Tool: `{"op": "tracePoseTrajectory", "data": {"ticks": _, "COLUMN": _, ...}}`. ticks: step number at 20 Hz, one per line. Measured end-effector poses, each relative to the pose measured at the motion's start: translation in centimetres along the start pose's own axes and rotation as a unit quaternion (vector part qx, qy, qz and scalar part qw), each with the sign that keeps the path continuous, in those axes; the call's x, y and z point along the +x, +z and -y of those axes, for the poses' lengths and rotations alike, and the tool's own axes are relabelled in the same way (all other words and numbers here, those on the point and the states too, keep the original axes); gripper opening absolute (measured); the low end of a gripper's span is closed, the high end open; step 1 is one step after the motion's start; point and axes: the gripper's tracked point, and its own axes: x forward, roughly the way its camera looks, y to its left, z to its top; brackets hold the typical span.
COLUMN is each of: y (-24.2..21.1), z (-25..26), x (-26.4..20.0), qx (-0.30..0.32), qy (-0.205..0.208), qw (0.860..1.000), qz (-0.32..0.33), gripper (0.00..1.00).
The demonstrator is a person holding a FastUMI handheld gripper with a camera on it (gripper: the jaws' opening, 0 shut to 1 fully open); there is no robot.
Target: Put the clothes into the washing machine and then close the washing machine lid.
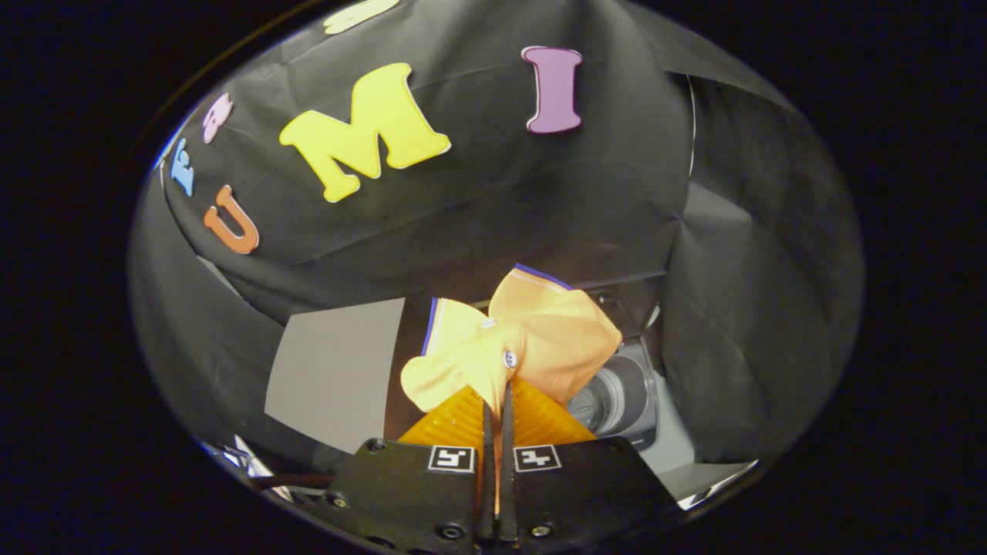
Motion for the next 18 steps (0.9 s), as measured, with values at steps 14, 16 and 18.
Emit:
{"op": "tracePoseTrajectory", "data": {"ticks": 14, "y": -4.6, "z": 5.9, "x": 8.3, "qx": 0.009, "qy": -0.001, "qw": 1.000, "qz": -0.019, "gripper": 0.06}}
{"op": "tracePoseTrajectory", "data": {"ticks": 16, "y": -5.5, "z": 6.1, "x": 9.6, "qx": 0.014, "qy": 0.002, "qw": 1.000, "qz": -0.028, "gripper": 0.06}}
{"op": "tracePoseTrajectory", "data": {"ticks": 18, "y": -6.3, "z": 6.4, "x": 10.9, "qx": 0.011, "qy": -0.004, "qw": 0.999, "qz": -0.034, "gripper": 0.06}}
